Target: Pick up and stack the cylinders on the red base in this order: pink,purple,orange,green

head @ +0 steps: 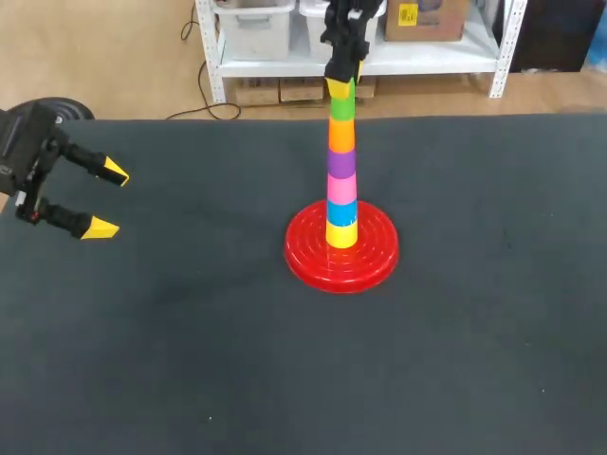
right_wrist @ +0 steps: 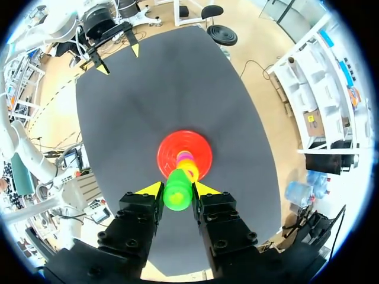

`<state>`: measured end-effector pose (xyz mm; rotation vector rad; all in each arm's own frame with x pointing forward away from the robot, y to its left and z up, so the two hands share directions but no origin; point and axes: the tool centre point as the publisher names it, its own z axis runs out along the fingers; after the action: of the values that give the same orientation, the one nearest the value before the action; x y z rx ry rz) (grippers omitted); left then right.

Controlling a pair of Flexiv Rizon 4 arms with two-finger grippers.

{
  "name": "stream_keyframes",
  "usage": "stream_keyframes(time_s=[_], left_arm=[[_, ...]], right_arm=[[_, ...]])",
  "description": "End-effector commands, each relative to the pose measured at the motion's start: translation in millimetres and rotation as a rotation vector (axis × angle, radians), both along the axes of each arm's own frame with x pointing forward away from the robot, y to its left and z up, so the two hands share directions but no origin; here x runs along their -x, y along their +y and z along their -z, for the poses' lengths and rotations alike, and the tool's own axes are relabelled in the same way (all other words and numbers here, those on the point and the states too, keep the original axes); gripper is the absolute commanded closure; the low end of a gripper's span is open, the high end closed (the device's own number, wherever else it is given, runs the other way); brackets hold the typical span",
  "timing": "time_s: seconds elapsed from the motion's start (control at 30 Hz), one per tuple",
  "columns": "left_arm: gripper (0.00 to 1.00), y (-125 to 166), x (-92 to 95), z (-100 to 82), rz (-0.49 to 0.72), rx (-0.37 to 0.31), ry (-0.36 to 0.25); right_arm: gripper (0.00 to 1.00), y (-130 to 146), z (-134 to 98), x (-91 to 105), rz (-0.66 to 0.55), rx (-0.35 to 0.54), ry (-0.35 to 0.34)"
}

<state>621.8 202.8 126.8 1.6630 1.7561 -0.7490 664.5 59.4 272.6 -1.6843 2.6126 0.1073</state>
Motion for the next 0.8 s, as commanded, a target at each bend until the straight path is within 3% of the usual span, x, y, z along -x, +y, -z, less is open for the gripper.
stream_keyframes(time_s=[0.03, 0.8], left_arm=[[0.00, 0.8, 0.3, 1.1, 0.001, 0.003, -0.004], [0.00, 0.8, 0.3, 1.1, 0.001, 0.003, -0.004]], right_arm=[[1.00, -1.2, -0.1, -1.1, -0.002, -0.005, -0.002], [1.00, -0.2, 0.2, -3.2, -0.016, 0.002, 0.004]])
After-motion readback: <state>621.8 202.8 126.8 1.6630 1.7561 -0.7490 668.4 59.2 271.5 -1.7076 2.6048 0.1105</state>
